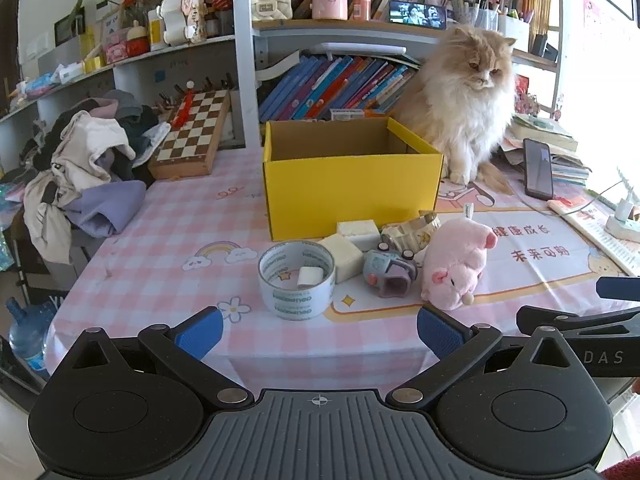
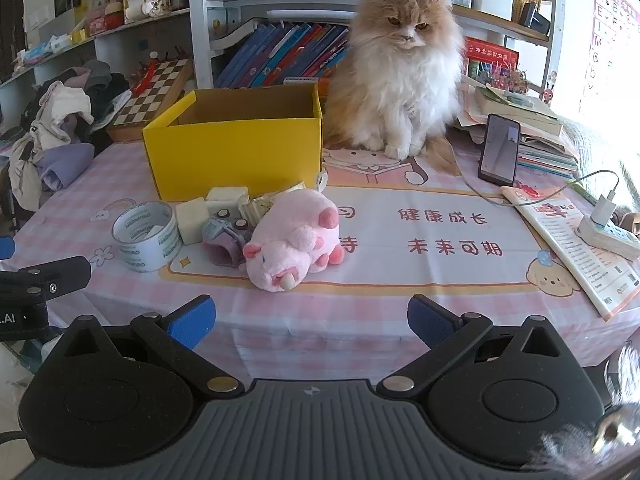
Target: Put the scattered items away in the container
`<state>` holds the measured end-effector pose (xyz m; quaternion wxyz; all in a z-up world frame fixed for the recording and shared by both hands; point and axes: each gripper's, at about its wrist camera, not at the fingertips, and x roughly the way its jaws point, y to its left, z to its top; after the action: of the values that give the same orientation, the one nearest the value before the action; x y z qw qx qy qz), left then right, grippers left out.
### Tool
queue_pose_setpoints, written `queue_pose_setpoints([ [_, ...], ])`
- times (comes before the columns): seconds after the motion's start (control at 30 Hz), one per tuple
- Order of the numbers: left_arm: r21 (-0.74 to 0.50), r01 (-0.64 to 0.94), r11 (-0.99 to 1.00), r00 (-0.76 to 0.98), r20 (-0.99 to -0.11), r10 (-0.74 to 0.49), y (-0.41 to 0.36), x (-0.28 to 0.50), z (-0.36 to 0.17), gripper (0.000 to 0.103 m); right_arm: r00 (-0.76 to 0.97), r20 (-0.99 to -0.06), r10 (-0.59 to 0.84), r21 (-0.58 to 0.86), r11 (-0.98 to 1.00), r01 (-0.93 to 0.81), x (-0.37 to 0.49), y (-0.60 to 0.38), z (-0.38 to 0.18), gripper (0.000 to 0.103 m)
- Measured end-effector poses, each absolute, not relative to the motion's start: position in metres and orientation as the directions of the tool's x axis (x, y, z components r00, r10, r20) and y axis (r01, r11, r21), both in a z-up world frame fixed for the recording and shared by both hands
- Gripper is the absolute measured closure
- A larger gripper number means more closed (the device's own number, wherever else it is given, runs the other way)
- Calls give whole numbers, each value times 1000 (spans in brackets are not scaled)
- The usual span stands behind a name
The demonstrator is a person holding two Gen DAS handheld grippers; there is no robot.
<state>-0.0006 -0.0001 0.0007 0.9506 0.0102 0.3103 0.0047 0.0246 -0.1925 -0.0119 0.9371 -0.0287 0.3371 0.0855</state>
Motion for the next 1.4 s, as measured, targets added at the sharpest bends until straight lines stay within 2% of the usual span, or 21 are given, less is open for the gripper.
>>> queue_pose_setpoints([
  [1.4,-6,3,1000,781,-624,-6,2,2,0,0,737,-658,153,1,979,-202,27,-190,-12,0],
])
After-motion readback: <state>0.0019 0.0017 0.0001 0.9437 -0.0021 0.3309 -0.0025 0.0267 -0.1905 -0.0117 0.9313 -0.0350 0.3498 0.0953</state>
